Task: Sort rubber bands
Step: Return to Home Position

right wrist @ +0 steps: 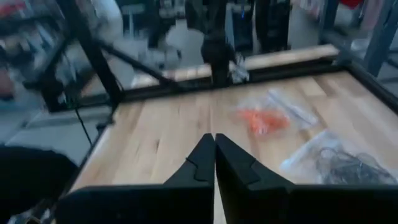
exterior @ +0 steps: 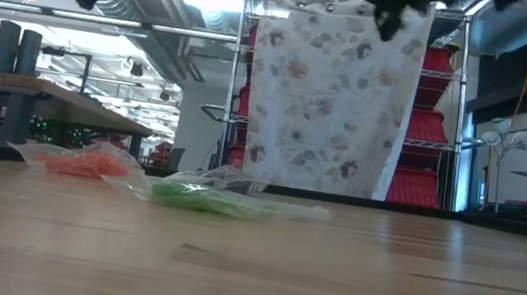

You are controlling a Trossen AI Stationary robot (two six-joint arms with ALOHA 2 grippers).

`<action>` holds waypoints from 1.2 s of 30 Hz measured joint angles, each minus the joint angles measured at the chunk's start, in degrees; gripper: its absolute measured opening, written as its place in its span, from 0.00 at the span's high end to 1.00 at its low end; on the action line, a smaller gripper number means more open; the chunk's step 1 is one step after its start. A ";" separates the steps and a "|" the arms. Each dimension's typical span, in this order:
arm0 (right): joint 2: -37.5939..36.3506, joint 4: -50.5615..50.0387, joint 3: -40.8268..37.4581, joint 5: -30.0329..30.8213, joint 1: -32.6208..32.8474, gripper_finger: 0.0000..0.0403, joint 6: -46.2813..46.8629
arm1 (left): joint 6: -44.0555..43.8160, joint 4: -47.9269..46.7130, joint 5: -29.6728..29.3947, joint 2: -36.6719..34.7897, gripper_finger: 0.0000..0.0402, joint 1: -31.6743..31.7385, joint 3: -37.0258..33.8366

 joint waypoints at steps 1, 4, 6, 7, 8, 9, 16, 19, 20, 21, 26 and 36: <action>-2.04 1.98 -2.30 -0.02 -0.28 0.98 0.57 | -0.04 0.29 -0.04 -1.77 1.00 0.29 -0.62; -8.36 5.39 -8.86 0.73 -0.62 0.98 0.92 | -0.96 -0.22 -0.20 -6.43 1.00 0.71 -2.95; -13.45 6.77 -12.65 1.82 -0.57 0.98 0.98 | -1.01 -2.32 -0.69 -8.61 0.99 0.74 -3.36; -15.57 6.45 -14.29 2.56 -0.55 0.98 1.10 | -1.04 -3.87 -0.90 -9.44 0.99 0.72 -3.36; -17.47 7.42 -15.37 3.72 -0.55 0.98 1.97 | -1.05 -5.08 -1.00 -10.28 0.99 0.68 -3.38; -19.78 7.38 -16.61 4.04 -0.55 0.98 3.49 | -1.03 -6.22 -1.05 -10.76 0.99 0.70 -3.38; -25.94 3.41 -19.85 3.56 -0.53 0.98 5.11 | -3.53 -7.81 -1.09 -11.09 0.99 0.70 -3.38; -26.12 3.24 -20.26 2.53 0.01 0.98 2.28 | -0.86 -6.39 -1.33 -11.44 0.99 0.70 -4.66; -26.70 3.68 -21.13 2.49 0.32 0.98 1.61 | -0.43 -5.14 -1.29 -12.10 0.99 0.70 -5.59; -27.63 4.19 -22.26 2.52 0.34 0.98 1.19 | -0.25 -3.75 -0.95 -12.97 0.99 0.64 -6.78; -35.17 6.35 -28.20 2.64 0.26 0.98 3.72 | -1.22 -0.62 0.19 -18.36 0.99 0.53 -11.73; -55.90 8.27 -41.39 13.18 0.22 0.98 7.05 | -1.51 -0.56 0.20 -23.25 0.99 0.53 -14.55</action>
